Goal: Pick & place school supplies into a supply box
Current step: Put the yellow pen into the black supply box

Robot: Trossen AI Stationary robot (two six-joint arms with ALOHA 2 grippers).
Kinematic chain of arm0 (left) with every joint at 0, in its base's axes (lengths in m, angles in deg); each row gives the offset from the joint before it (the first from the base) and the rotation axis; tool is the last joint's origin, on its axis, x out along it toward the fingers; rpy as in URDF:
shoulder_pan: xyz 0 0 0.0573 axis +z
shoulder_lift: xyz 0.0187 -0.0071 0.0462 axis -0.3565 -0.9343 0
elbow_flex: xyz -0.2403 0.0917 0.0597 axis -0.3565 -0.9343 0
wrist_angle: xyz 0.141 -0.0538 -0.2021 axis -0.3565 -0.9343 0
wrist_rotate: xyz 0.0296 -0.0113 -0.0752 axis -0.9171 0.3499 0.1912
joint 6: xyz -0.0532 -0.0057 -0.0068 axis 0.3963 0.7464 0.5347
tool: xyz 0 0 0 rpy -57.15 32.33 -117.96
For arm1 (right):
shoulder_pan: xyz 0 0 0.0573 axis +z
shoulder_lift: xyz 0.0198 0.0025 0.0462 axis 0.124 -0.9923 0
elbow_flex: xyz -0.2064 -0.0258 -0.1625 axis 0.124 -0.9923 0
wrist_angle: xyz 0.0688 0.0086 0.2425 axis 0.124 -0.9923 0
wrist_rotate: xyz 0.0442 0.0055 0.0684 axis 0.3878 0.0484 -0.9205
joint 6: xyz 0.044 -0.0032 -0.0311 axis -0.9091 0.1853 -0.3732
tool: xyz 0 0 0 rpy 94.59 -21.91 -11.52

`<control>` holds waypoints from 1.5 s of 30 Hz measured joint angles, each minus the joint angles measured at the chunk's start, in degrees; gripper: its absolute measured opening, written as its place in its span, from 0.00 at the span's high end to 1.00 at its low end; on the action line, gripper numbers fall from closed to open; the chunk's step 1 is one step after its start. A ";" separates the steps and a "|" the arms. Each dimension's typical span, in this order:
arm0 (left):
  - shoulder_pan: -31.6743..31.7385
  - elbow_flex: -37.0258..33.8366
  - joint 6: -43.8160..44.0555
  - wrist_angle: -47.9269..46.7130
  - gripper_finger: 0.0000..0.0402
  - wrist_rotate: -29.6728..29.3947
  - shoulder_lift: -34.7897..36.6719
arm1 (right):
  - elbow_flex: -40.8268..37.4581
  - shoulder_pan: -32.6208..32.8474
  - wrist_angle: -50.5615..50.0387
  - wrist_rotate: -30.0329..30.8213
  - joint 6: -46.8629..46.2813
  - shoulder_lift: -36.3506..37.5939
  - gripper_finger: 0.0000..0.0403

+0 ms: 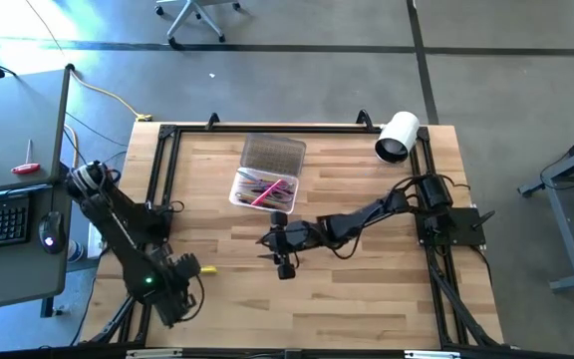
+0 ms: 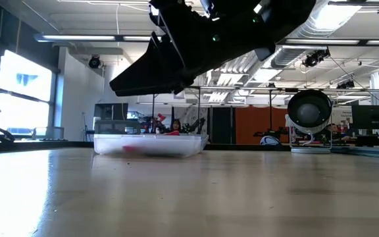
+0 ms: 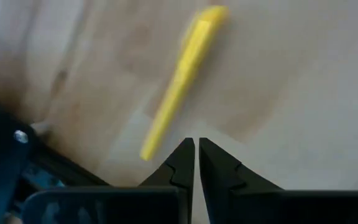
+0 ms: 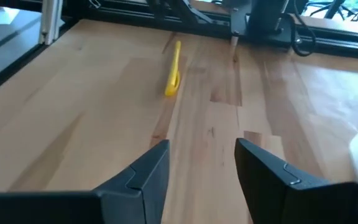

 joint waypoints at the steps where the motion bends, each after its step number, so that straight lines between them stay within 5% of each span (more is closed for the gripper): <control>1: 0.02 -1.35 -0.04 0.17 0.84 -0.11 -0.11 | 0.00 0.01 0.00 -0.27 -0.60 0.00 0.60; 13: 9.41 -9.16 -14.66 11.89 0.68 3.81 -0.30 | 0.01 0.01 -0.05 -3.27 -3.78 0.00 0.62; 25: 14.60 -18.29 -20.86 18.61 0.71 11.55 -0.55 | 0.00 0.23 -2.30 -3.41 -3.84 0.00 0.63; 34: 14.53 -16.92 -20.32 17.74 0.72 9.56 -0.29 | 0.00 0.23 -2.34 -3.31 -5.28 0.00 0.64; 45: 14.53 -5.41 -18.59 4.58 0.72 7.57 -0.46 | 0.00 0.05 -2.34 -3.27 -5.28 0.00 0.64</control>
